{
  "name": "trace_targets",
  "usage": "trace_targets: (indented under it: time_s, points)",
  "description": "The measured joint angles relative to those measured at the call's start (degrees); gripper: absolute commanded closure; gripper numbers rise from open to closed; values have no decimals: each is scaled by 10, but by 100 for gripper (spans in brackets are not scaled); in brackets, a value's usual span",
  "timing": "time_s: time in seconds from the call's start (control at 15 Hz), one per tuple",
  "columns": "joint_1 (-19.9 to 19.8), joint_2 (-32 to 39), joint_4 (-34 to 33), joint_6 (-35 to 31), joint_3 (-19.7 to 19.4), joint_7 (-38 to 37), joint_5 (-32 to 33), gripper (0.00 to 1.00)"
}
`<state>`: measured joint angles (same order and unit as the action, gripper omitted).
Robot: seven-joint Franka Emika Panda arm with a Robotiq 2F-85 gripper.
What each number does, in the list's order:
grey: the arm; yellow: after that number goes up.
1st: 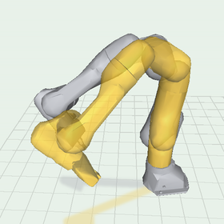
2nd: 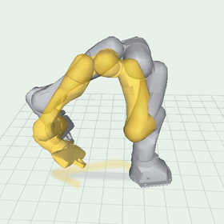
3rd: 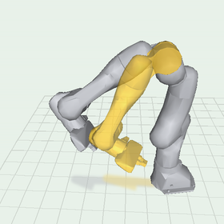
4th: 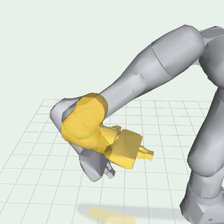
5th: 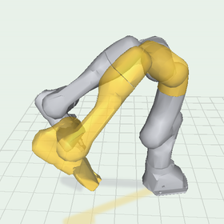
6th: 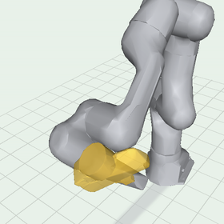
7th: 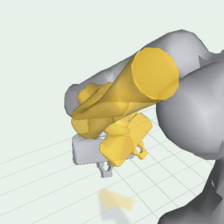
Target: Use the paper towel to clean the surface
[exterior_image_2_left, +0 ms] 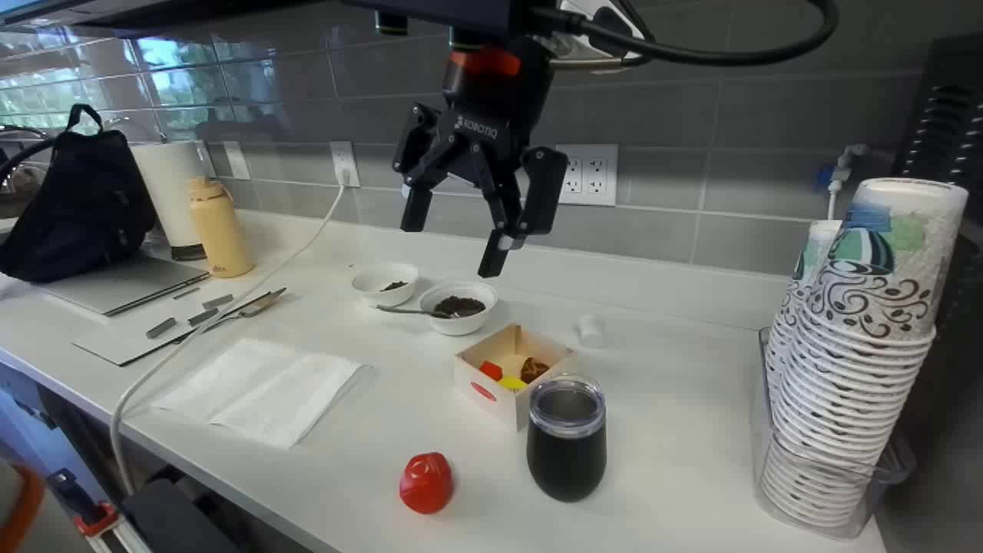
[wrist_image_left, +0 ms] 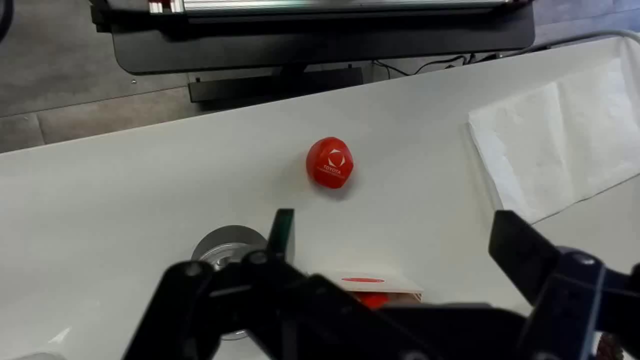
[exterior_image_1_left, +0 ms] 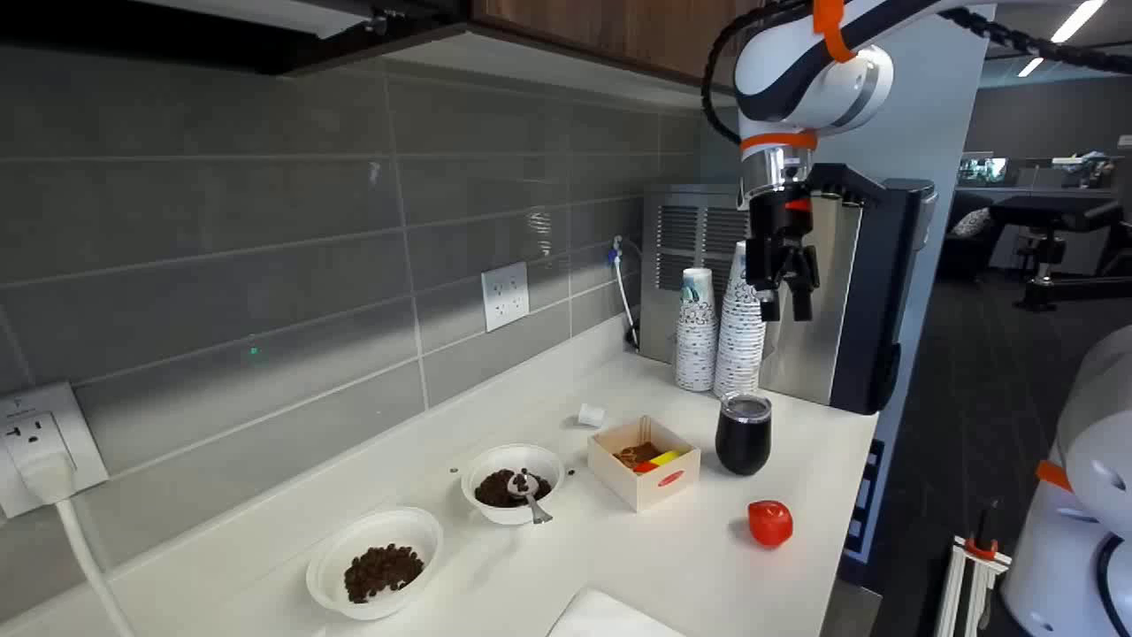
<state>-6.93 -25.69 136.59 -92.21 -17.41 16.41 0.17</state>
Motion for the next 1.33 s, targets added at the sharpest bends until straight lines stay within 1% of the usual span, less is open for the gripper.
trace_targets:
  time_s: [0.27, 0.4, 0.53, 0.73, 0.87, 1.0, 1.33]
  points:
    - [-1, 0, 0, 0, 2, 0, -1, 0]
    - [-1, 1, 7, -5, 11, -3, -5, 0]
    - [1, 0, 24, -17, 31, -9, -11, 0]
    - [15, -8, 63, -52, 79, -25, -21, 0]
    - [37, -18, 93, -86, 119, -41, -37, 0]
    - [70, -25, 119, -126, 162, -60, -59, 0]
    - [178, -24, 160, -233, 276, -113, -103, 0]
